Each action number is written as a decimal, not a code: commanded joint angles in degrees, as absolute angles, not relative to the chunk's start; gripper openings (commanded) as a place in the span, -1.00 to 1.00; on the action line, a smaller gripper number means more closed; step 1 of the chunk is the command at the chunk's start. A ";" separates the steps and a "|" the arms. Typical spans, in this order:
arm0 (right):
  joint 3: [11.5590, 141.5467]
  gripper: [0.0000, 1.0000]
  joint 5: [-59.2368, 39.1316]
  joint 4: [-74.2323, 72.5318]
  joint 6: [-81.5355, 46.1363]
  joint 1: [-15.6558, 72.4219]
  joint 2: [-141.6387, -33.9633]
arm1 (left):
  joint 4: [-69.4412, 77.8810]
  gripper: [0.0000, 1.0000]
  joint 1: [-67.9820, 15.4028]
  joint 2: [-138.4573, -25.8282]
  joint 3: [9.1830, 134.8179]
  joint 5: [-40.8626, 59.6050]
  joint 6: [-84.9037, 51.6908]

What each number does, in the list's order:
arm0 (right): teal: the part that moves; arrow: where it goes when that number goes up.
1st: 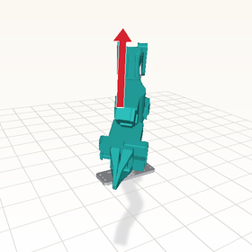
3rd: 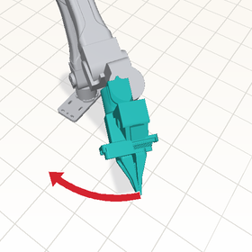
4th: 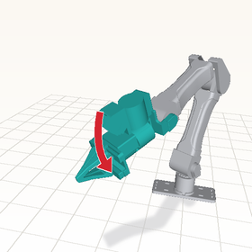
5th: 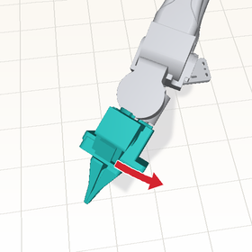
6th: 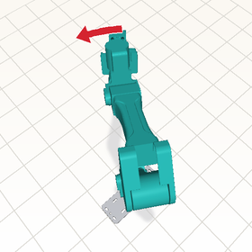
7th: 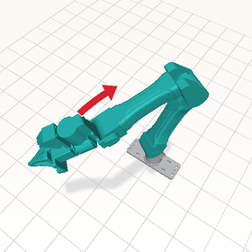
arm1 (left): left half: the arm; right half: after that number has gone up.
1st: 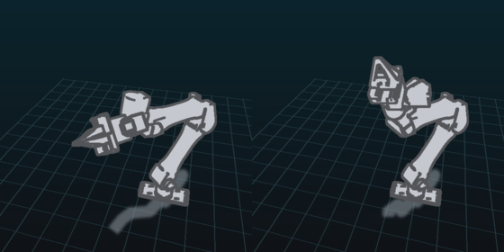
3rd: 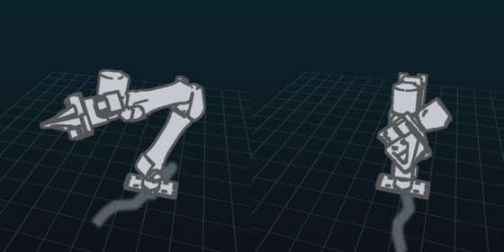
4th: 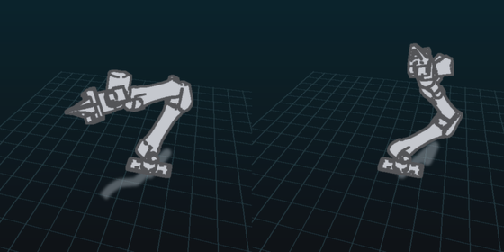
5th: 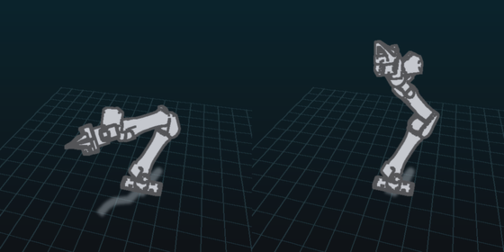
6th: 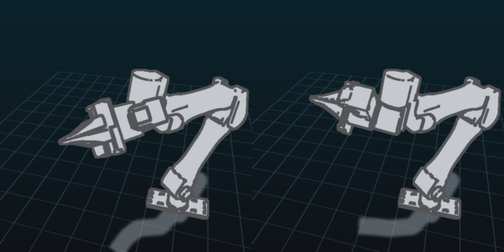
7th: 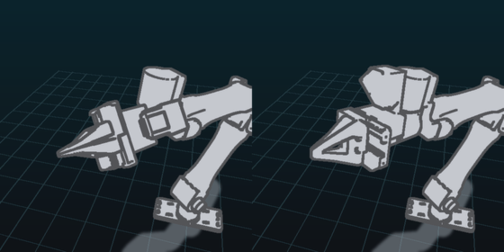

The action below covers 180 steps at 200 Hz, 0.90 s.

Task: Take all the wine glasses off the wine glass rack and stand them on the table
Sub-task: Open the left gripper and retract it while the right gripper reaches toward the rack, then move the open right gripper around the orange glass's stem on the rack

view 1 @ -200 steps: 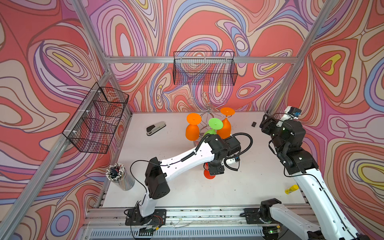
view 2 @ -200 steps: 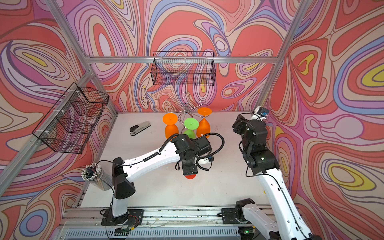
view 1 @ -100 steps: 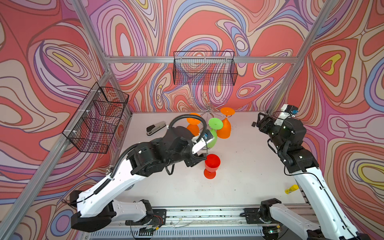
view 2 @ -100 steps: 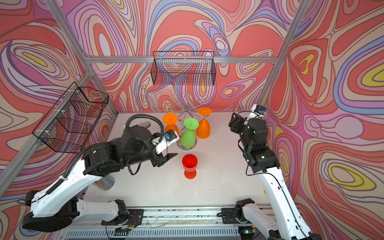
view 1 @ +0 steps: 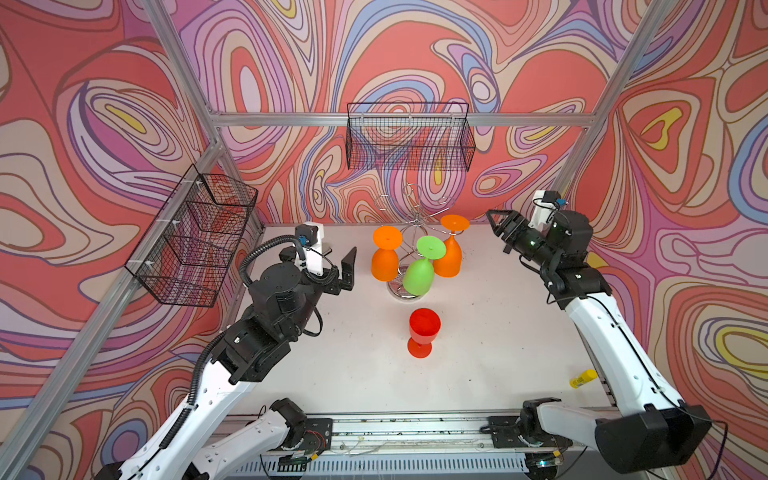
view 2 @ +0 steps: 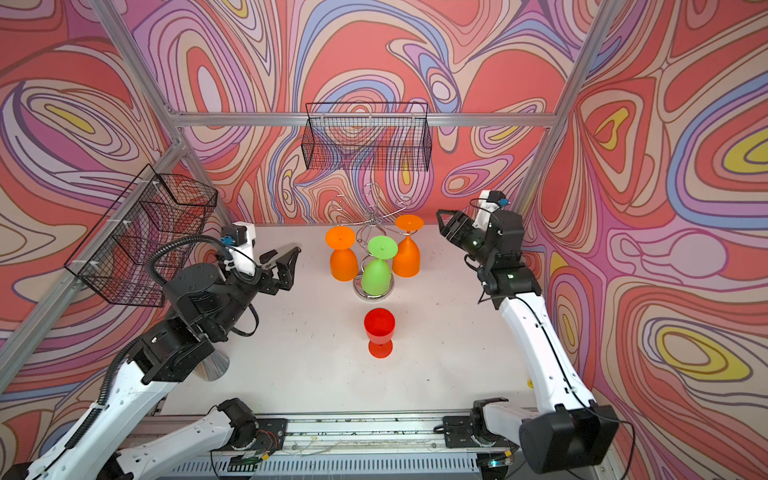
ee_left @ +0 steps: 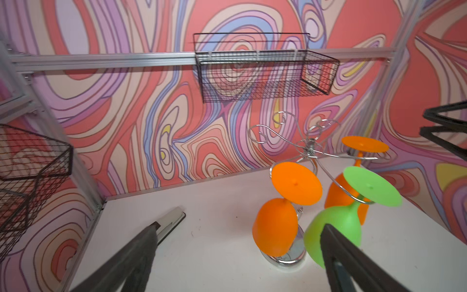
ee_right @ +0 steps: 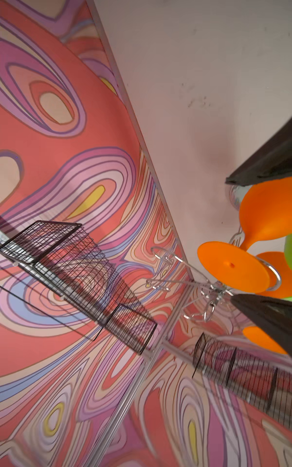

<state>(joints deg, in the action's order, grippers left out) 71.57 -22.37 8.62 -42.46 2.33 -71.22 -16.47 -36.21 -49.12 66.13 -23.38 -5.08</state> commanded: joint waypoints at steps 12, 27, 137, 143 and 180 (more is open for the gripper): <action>69.43 0.40 -37.81 -4.19 -55.96 -0.88 -74.87 | -8.74 1.00 -30.89 -46.02 62.61 -26.87 -11.10; 69.13 0.40 -40.42 -8.16 -59.42 -0.92 -77.12 | -9.89 1.00 -26.97 -46.70 62.67 -23.11 -13.77; 71.64 0.31 -48.09 -9.28 -62.21 -0.86 -84.65 | -7.29 0.98 -16.08 -49.83 60.20 -7.73 -22.76; 72.16 0.31 -48.89 -8.77 -61.95 -0.88 -85.06 | -7.49 0.98 -16.08 -49.83 60.29 -7.65 -22.72; 74.44 0.25 -50.20 -4.17 -59.15 -0.81 -86.54 | -8.69 0.98 -16.08 -49.75 60.91 -7.30 -22.50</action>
<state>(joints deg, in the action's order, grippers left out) 72.34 -47.88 -7.33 -61.67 -0.93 -85.89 -9.80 -16.45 -50.24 60.42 -8.49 -21.67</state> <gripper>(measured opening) 0.639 0.990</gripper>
